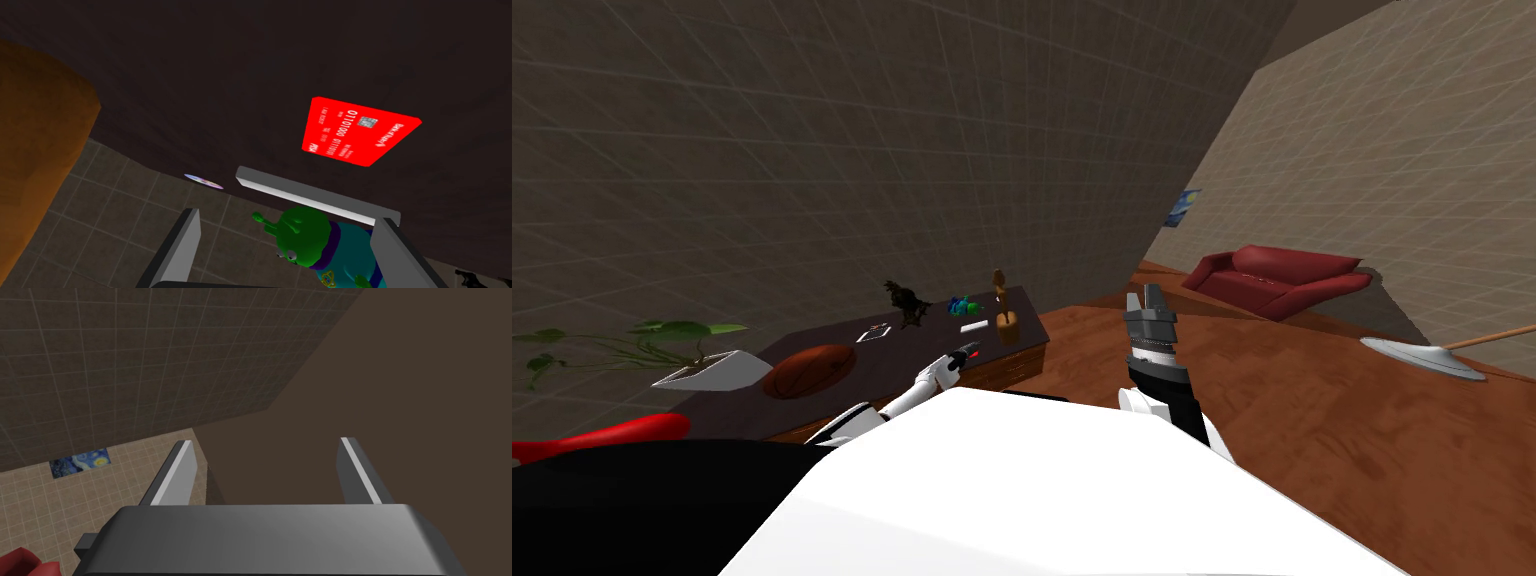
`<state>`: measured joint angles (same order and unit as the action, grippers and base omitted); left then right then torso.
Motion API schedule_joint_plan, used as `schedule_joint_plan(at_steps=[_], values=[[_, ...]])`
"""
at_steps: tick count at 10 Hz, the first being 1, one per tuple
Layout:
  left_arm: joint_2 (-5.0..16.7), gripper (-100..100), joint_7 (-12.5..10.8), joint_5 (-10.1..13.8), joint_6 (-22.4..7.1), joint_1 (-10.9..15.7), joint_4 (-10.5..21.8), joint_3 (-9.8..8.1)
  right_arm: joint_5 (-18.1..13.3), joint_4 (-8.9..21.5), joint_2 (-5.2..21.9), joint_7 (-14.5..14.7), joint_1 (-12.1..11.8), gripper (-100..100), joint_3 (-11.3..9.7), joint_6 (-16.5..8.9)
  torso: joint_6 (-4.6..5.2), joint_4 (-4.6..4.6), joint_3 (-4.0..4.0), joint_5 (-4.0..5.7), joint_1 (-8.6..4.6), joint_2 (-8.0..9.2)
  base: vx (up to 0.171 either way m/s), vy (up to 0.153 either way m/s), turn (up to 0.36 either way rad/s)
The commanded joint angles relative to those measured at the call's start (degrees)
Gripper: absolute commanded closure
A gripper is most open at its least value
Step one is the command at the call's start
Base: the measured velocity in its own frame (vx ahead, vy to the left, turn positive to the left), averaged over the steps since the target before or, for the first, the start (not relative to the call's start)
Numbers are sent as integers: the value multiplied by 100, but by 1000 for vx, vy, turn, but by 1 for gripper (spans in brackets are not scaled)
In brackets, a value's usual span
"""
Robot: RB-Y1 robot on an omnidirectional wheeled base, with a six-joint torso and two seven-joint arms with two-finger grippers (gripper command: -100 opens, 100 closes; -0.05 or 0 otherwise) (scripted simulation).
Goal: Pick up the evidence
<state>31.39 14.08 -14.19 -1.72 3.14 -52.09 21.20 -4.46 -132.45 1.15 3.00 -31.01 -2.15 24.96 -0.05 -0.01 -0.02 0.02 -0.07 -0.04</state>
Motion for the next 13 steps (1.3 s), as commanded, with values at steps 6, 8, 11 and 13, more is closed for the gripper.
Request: schedule_joint_plan(at_steps=[6,8,11,13], values=[[222,-100,96,76,-420,198,1078,151,0,0,0,0,0,0,0,0,0,-2,-7,2,-10,-11,48,-45,-125],[251,-100,103,92,-480,215,1200,174,0,0,0,0,0,0,0,0,1,-1,-3,3,-12,-5,29,-34,-71],[295,-100,113,119,-573,237,1385,208,0,0,0,0,0,0,0,0,0,0,-2,2,-7,-4,29,-23,-57],[312,0,111,133,-620,200,1296,218,0,0,0,0,0,0,0,0,-1,1,3,0,1,5,3,-2,1]])
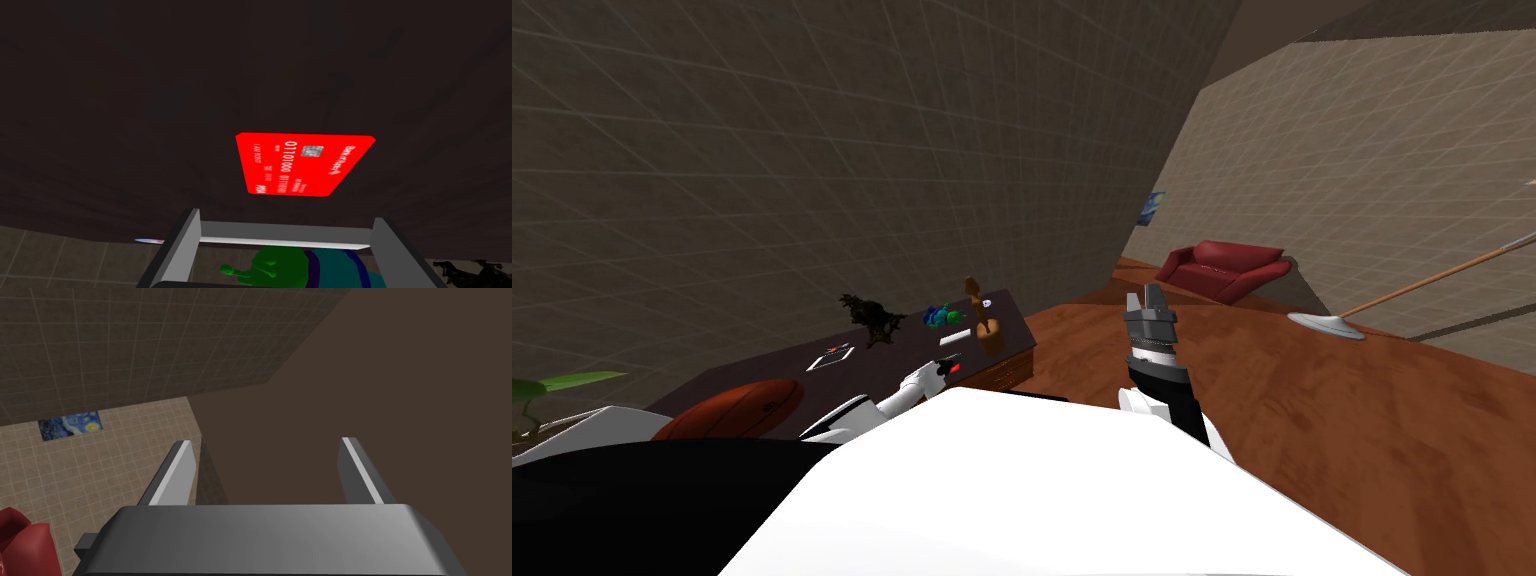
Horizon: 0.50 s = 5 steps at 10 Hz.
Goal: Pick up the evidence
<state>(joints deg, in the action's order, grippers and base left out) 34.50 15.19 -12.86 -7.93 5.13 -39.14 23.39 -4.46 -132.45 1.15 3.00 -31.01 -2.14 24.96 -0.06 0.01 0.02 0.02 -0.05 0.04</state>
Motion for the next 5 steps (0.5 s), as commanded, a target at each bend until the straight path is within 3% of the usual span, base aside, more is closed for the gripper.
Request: schedule_joint_plan(at_steps=[1,5], values=[[-139,-100,54,-192,56,16,75,-140,0,0,0,0,0,0,0,0,0,0,0,0,0,0,32,20,86],[-417,-100,162,-577,169,49,226,-421,0,0,0,0,0,0,0,0,0,-2,-4,-1,0,-6,33,9,60]])
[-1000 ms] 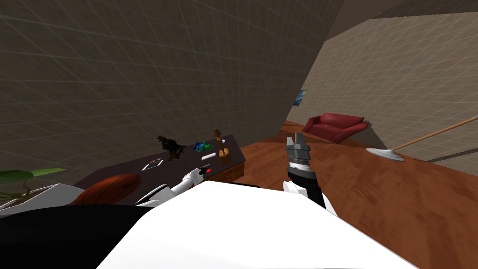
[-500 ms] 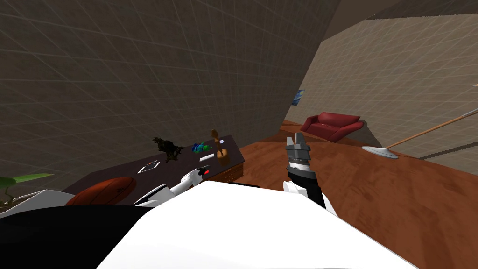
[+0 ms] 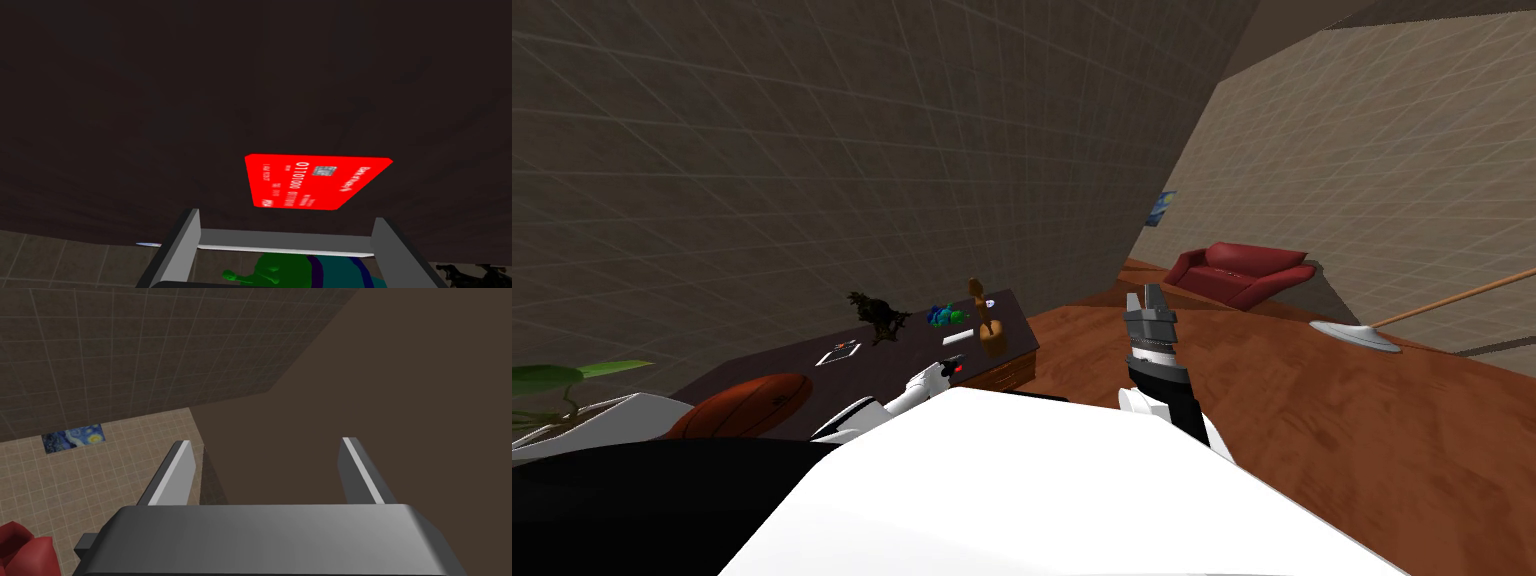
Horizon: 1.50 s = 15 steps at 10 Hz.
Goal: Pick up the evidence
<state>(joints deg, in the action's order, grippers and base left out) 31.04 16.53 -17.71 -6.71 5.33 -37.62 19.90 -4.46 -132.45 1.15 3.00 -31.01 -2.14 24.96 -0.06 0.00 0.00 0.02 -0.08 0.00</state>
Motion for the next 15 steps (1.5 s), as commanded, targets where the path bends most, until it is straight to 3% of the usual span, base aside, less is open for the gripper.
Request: schedule_joint_plan(at_steps=[1,3,12,13,15], values=[[-141,-100,55,-188,75,37,112,-142,0,0,0,0,0,0,0,0,0,0,0,0,0,0,8,-8,26],[-280,-100,109,-381,132,53,187,-282,0,0,0,0,0,0,0,0,0,0,1,1,-1,1,17,-19,59],[-280,-100,109,-381,132,53,187,-282,0,0,0,0,0,0,0,0,0,2,5,-1,8,8,2,-2,6],[-410,-100,191,-579,185,-10,146,-409,0,0,0,0,0,0,0,0,0,1,2,0,2,3,24,-37,103],[-475,-100,232,-678,212,-42,126,-473,0,0,0,0,0,0,0,0,2,-5,-4,-6,-9,-2,24,-28,84]])
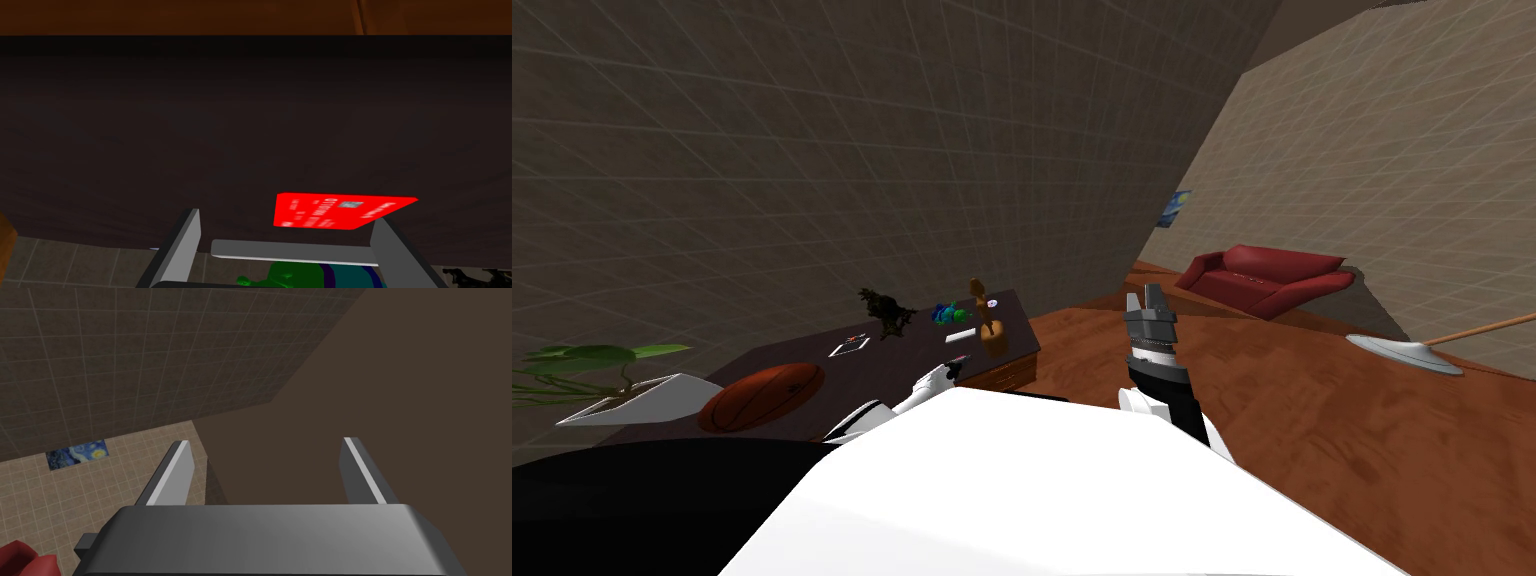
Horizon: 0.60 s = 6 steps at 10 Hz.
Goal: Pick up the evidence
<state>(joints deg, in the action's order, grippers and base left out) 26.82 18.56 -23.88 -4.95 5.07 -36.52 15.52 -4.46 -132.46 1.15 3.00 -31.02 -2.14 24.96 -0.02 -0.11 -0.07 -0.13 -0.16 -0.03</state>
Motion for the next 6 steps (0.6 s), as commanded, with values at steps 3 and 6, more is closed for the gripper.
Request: schedule_joint_plan(at_steps=[3,6], values=[[-118,-100,70,-159,63,-48,-5,-99,0,0,0,0,0,0,0,0,5,-9,-6,-14,5,-2,13,-16,48],[-118,-100,70,-159,63,-48,-5,-99,0,0,0,0,1,0,0,0,7,-13,-7,-23,14,-1,-1,1,-3]])
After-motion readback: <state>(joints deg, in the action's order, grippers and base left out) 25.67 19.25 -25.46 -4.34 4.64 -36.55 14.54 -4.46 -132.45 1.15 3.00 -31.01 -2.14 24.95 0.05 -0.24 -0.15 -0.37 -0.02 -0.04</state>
